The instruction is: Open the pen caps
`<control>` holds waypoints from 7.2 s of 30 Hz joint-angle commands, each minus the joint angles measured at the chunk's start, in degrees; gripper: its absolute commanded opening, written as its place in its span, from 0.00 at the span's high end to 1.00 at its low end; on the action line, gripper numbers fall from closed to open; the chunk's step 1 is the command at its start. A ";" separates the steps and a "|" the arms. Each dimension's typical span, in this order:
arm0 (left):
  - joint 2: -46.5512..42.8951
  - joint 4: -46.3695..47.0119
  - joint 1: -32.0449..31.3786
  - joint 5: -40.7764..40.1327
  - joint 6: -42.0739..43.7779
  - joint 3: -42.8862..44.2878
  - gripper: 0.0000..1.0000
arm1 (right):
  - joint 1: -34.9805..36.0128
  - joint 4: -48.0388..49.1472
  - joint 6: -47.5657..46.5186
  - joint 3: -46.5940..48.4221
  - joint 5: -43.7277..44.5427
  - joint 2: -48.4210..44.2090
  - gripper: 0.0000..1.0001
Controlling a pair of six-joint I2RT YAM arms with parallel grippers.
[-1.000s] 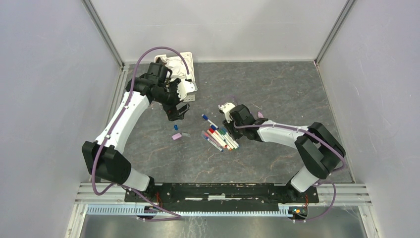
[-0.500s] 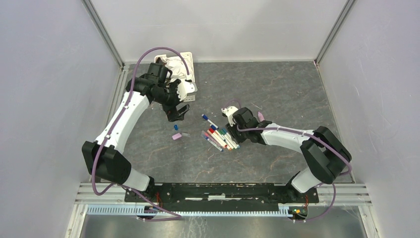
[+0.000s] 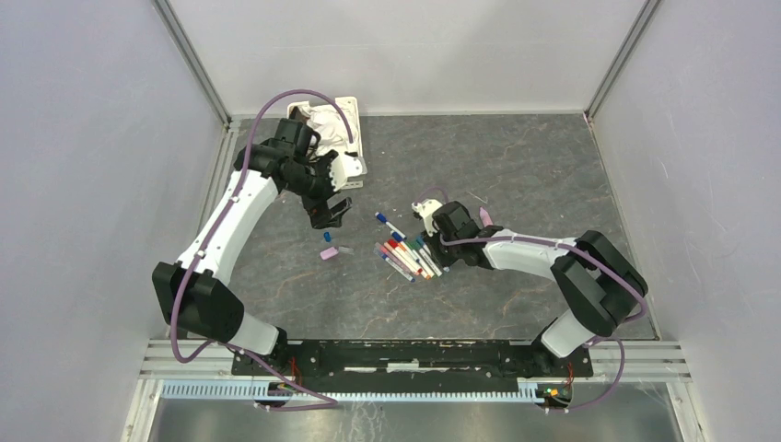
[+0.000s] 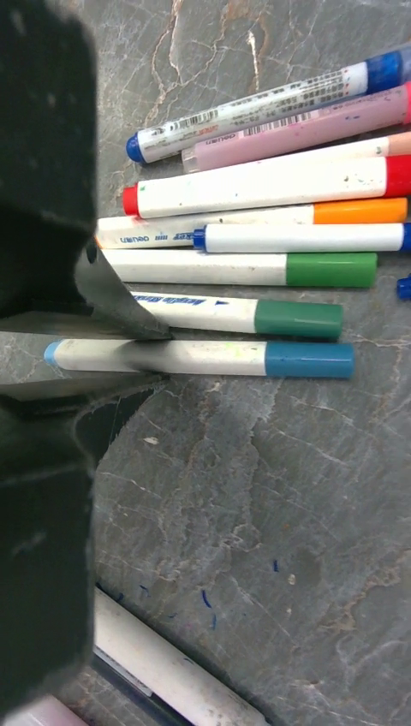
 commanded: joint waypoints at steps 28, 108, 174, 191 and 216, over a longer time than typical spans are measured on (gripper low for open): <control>-1.59 3.72 -6.41 17.81 17.06 -11.93 0.06 | -3.48 -7.04 2.90 17.94 -51.41 1.66 1.00; 13.41 28.26 -1.83 -5.09 12.96 -20.25 0.95 | -11.09 -4.34 8.82 13.95 -8.47 5.50 0.97; -10.31 19.28 6.08 6.55 -11.90 -3.40 0.00 | 1.61 -9.95 -0.26 42.92 -1.81 30.78 0.63; -8.47 9.19 6.07 15.47 2.62 -9.72 0.00 | -0.20 -11.28 0.19 48.86 -1.80 30.16 0.94; -7.32 16.65 -2.56 20.02 22.45 -28.52 0.00 | -1.71 5.29 21.03 21.41 -48.79 12.09 0.99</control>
